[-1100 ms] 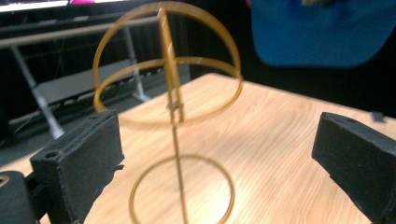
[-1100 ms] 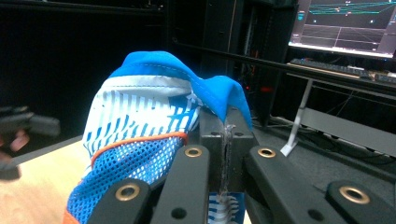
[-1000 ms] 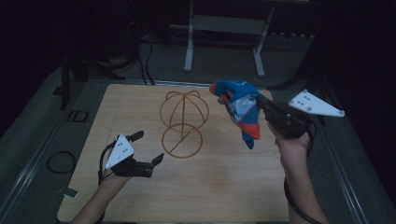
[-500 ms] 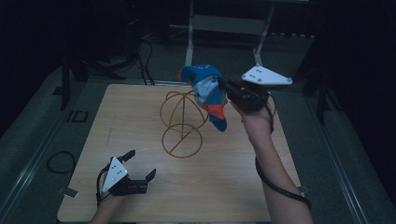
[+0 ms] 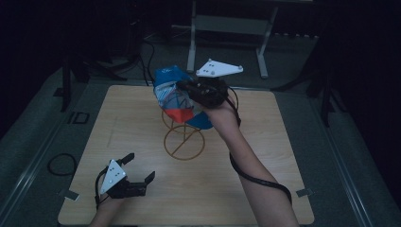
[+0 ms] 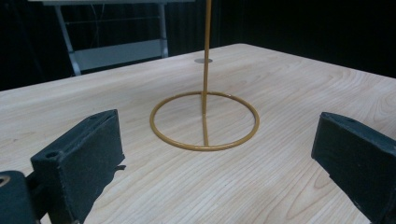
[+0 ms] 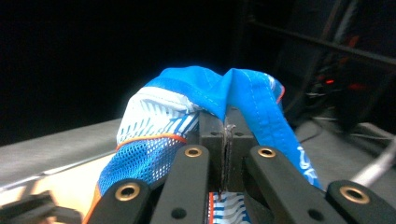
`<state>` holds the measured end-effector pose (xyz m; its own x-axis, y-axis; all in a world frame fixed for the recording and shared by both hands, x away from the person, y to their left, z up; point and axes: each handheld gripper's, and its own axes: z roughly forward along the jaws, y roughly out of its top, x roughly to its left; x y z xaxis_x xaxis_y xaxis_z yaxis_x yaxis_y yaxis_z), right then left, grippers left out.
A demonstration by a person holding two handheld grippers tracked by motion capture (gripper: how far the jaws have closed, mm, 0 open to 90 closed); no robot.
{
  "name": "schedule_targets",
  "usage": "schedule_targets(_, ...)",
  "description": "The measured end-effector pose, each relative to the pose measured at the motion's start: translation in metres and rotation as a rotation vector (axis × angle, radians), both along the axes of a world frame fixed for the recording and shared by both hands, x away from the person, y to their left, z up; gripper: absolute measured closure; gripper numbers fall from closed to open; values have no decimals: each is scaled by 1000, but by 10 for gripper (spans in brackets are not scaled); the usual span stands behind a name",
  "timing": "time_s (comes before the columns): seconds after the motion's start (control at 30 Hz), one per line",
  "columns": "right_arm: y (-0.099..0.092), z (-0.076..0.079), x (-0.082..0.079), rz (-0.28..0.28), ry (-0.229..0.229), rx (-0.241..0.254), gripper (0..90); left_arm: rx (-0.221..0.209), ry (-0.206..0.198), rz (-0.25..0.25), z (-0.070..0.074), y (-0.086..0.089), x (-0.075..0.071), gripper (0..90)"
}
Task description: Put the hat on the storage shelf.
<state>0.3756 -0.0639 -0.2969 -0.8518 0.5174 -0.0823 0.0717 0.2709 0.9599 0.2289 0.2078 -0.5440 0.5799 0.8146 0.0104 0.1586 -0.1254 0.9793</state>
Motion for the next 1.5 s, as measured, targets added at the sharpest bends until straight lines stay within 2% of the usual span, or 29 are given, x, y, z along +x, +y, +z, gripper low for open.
schedule_targets(0.1, 6, -7, 5, 39, 45, -5, 889, -5, 13, 1, -2, 1, 1, 24)
schedule_targets(0.2, 12, -17, 8, 48, 58, -34, 888, -4, 12, -1, -2, 1, 1, 24)
schedule_targets(0.47, 14, -35, 12, 40, 98, -69, 887, -2, 23, -6, -4, 1, 2, 24)
schedule_targets(0.73, 10, -47, 14, 22, 110, -100, 881, -1, 32, -11, -5, 1, 3, 24)
schedule_targets(0.97, 3, -52, 11, 8, 99, -121, 859, -3, 34, -15, -6, 1, 4, 24)
schedule_targets(1.07, 1, -53, 11, 0, 94, -123, 831, -1, 40, -18, -7, 1, 4, 24)
schedule_targets(1.1, 0, -54, 11, -4, 92, -120, 790, 1, 40, -19, -7, 1, 4, 24)
schedule_targets(1.2, -2, -53, 12, -15, 89, -111, 749, 6, 40, -22, -8, 0, 4, 24)
schedule_targets(1.5, -7, -55, 11, -26, 90, -102, 680, -4, 43, -24, -8, 1, 4, 24)
